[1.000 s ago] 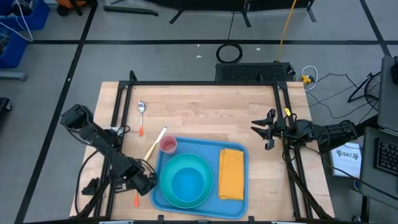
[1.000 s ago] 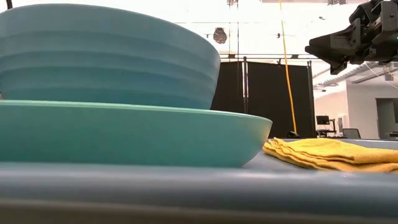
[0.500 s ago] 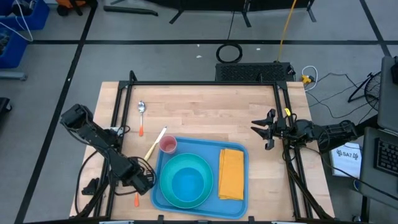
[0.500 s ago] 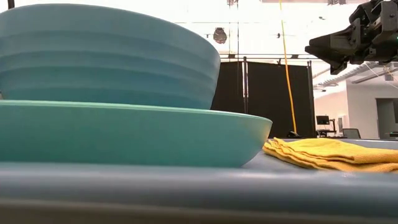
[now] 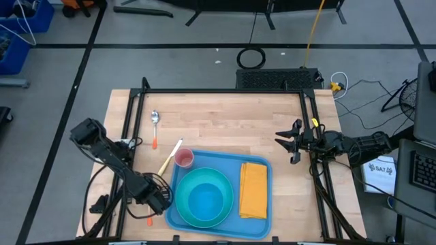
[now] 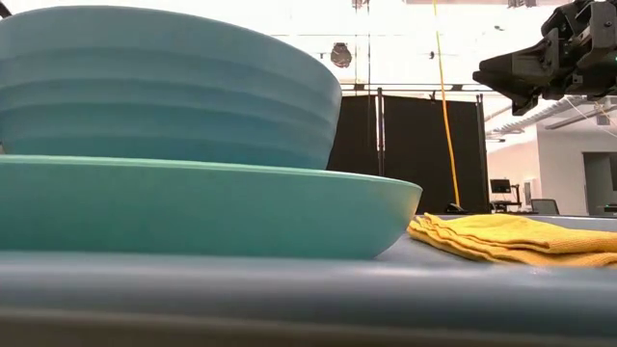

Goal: Set up tray
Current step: Put the orange fork on the yellow napkin

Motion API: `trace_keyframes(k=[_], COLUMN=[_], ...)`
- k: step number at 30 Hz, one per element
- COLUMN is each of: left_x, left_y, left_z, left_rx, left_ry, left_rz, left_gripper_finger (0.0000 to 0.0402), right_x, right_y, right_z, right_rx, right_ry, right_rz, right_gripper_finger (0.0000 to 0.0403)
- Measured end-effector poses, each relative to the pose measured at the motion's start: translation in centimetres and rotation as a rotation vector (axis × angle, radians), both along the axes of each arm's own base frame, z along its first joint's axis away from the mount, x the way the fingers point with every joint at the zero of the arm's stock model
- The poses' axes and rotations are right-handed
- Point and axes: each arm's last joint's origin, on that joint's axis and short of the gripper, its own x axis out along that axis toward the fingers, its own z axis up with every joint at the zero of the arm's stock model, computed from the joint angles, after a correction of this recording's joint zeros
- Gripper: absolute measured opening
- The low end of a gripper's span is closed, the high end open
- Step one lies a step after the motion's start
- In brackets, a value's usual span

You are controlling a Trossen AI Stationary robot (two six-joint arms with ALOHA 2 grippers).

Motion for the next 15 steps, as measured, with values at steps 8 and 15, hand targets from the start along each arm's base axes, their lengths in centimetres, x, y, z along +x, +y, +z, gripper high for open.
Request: trace_keyframes(k=[8, 15], left_x=[0.0, -0.2], left_y=[-0.1, 0.2], left_z=[-1.1, -2.2], left_rx=[-0.009, -0.013], left_ry=[0.013, -0.029], left_rz=[0.005, -0.011], left_gripper_finger=[0.0113, 0.0113], right_x=[0.0, 0.0], right_y=[0.0, 0.0], right_z=[0.0, 0.0], right_rx=[0.0, 0.0], right_ry=[0.0, -0.003], right_rz=[0.0, 0.0], right_gripper_finger=[0.0116, 0.0116])
